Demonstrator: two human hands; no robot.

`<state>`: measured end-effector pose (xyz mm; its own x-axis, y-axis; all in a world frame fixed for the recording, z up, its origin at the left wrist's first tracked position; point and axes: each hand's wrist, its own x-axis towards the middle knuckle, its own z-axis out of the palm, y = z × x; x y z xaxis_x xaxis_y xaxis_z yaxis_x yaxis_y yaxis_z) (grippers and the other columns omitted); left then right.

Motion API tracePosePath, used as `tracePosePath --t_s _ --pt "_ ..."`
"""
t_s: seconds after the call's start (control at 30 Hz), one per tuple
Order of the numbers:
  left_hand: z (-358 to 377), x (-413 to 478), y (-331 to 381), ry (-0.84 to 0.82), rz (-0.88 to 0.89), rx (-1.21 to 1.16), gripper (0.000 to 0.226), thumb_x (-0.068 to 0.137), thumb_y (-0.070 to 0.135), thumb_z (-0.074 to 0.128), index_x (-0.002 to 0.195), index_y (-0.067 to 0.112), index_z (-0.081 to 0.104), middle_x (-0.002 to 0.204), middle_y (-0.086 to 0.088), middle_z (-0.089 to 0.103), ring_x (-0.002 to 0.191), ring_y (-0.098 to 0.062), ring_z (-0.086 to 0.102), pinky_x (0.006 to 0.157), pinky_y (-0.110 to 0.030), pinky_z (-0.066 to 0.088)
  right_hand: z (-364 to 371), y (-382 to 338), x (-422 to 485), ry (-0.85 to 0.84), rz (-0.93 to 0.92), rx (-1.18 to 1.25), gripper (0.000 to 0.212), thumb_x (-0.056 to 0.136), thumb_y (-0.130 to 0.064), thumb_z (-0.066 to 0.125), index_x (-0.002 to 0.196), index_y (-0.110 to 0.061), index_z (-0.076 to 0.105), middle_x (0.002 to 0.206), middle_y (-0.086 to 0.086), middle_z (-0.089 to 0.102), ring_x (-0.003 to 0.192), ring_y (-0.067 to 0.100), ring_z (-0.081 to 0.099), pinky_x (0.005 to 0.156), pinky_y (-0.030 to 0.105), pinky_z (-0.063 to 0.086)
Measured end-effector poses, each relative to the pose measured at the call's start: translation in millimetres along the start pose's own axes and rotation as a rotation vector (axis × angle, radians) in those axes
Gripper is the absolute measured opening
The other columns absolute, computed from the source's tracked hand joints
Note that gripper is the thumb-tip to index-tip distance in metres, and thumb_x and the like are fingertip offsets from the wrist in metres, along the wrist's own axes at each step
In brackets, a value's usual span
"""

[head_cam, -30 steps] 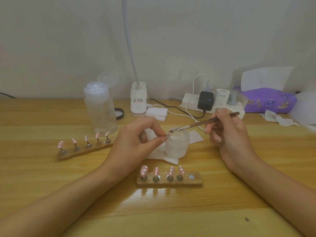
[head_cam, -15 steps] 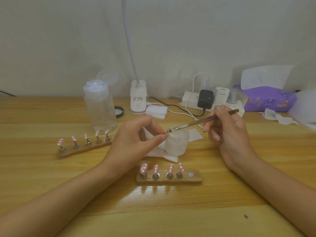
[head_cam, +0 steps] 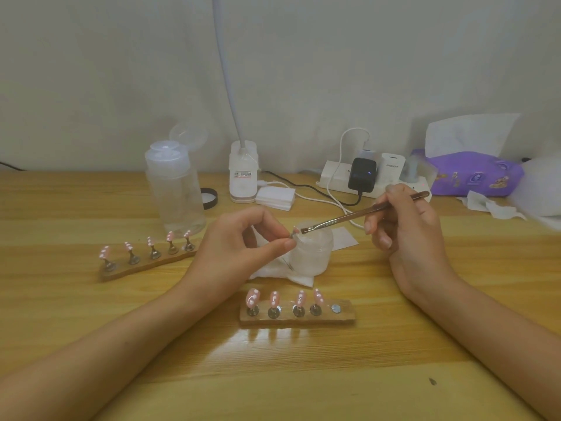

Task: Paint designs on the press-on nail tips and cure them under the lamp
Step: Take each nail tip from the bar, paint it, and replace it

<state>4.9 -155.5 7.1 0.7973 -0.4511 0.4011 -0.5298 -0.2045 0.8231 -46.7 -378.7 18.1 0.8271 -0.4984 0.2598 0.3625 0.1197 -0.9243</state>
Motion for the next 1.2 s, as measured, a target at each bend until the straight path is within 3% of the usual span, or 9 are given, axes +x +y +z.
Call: tracePosePath --t_s 0.37,0.53,0.67,0.9,1.0,1.1,1.2 --pt "0.2 -1.3 1.2 -0.003 0.019 0.036 0.010 0.082 0.022 0.078 0.077 0.025 0.070 0.069 0.023 0.064 0.051 -0.001 0.046 0.052 -0.009 0.039 -25.5 -18.0 23.1 0.066 -0.189 -0.120 0.038 0.104 -0.021 0.044 0.067 -0.017 0.055 0.043 -0.001 0.052 0.036 0.012 0.040 0.036 0.018 0.029" --pt "0.5 -1.2 1.1 -0.003 0.025 0.021 0.012 0.083 0.019 0.078 0.077 0.025 0.069 0.067 0.023 0.063 0.049 -0.001 0.045 0.051 -0.009 0.038 -24.8 -17.8 28.2 -0.206 -0.229 -0.023 0.023 0.090 -0.011 0.036 0.076 -0.014 0.053 0.053 0.004 0.057 0.046 0.018 0.052 0.042 0.019 0.038" --pt "0.9 -1.5 0.3 -0.007 0.036 0.025 0.013 0.083 0.019 0.077 0.076 0.025 0.069 0.069 0.022 0.064 0.049 -0.002 0.045 0.050 -0.010 0.038 -25.9 -16.5 25.4 -0.337 -0.314 -0.085 0.027 0.084 0.000 0.031 0.075 -0.014 0.052 0.058 0.004 0.058 0.048 0.021 0.052 0.043 0.022 0.040" --pt "0.9 -1.0 -0.1 -0.008 0.036 0.017 0.013 0.083 0.019 0.077 0.076 0.025 0.068 0.073 0.019 0.066 0.050 -0.003 0.044 0.051 -0.010 0.039 -33.6 -21.3 29.7 -0.229 -0.260 0.007 0.023 0.084 -0.010 0.033 0.073 -0.015 0.052 0.055 0.004 0.054 0.046 0.019 0.048 0.041 0.020 0.036" --pt "0.6 -1.3 0.0 -0.009 0.013 0.001 0.011 0.084 0.021 0.077 0.078 0.025 0.069 0.078 0.015 0.068 0.051 -0.004 0.046 0.052 -0.015 0.043 -30.6 -19.3 30.2 -0.188 -0.220 0.024 0.034 0.104 -0.023 0.035 0.089 -0.022 0.065 0.076 0.000 0.071 0.059 0.014 0.059 0.049 0.020 0.044" --pt "0.3 -0.9 0.2 0.002 -0.033 -0.044 0.012 0.084 0.021 0.077 0.076 0.026 0.068 0.084 0.012 0.070 0.054 -0.005 0.047 0.058 -0.024 0.048 -23.5 -18.0 26.1 -0.255 -0.211 -0.110 0.033 0.100 -0.045 0.041 0.117 -0.026 0.063 0.118 0.002 0.072 0.081 0.017 0.071 0.055 0.021 0.054" --pt "-0.6 -0.7 1.4 0.018 -0.080 -0.102 0.013 0.084 0.022 0.077 0.076 0.027 0.068 0.091 0.010 0.073 0.055 -0.006 0.046 0.056 -0.018 0.047 -17.3 -14.3 16.2 -0.370 -0.257 -0.258 0.021 0.100 -0.035 0.050 0.107 -0.018 0.061 0.117 0.004 0.072 0.083 0.024 0.073 0.057 0.025 0.056"
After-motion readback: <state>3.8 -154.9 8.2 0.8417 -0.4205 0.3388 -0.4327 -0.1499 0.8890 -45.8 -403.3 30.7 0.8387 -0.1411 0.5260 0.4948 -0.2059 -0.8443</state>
